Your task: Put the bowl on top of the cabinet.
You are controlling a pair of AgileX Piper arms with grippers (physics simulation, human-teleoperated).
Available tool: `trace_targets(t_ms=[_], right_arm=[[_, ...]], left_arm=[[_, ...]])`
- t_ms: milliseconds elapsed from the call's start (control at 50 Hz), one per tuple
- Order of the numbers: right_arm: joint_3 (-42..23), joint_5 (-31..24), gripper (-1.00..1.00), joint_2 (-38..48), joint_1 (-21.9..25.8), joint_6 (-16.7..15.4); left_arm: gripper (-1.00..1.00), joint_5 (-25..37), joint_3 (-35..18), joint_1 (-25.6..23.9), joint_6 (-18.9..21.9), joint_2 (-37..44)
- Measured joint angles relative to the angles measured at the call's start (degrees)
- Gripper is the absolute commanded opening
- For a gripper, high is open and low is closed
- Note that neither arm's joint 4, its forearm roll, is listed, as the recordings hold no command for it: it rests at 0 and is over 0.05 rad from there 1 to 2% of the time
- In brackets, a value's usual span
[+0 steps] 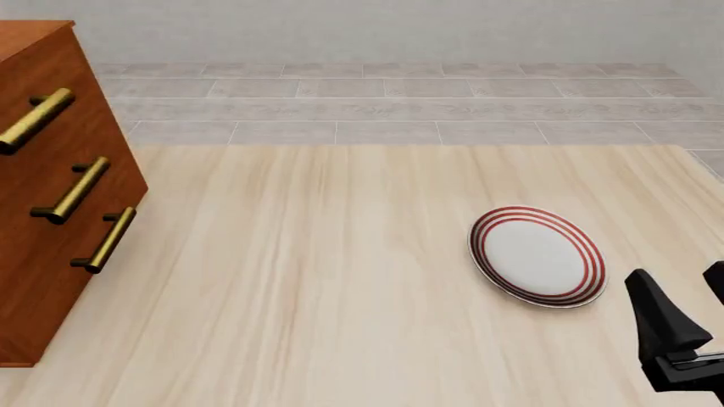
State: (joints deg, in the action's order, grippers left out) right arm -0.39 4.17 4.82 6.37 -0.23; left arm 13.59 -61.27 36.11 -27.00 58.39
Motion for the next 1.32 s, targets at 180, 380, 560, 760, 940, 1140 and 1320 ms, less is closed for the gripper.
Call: trace_targets(t_ms=[180,380,560,760,940,1140,1320], right_arm=[[0.0,0.0,1.0,0.0,0.0,0.0],[0.0,0.0,1.0,0.0,0.0,0.0],[0.0,0.0,1.0,-0.01,0.0,0.0],[0.0,0.0,1.0,0.0,0.0,0.0],[0.0,0.0,1.0,0.0,0.0,0.0],[0.0,0.0,1.0,0.0,0.0,0.0],[0.0,0.0,1.0,0.0,0.0,0.0]], left_arm=[[1.0,0.18,-0.66,0.29,0.57,0.29],[1.0,1.2,-2.11,0.11,0.79,0.4],[1.0,2.28,-3.59,-0.33,0.63,0.05],[1.0,4.35,-6.68,-0.62,0.06,-0.1],[1.0,5.18,-7.97,-0.69,-0.22,-0.19],[1.0,5.54,-8.52,-0.72,-0.35,-0.22],[1.0,5.66,-8.71,-0.73,-0.39,-0.23]])
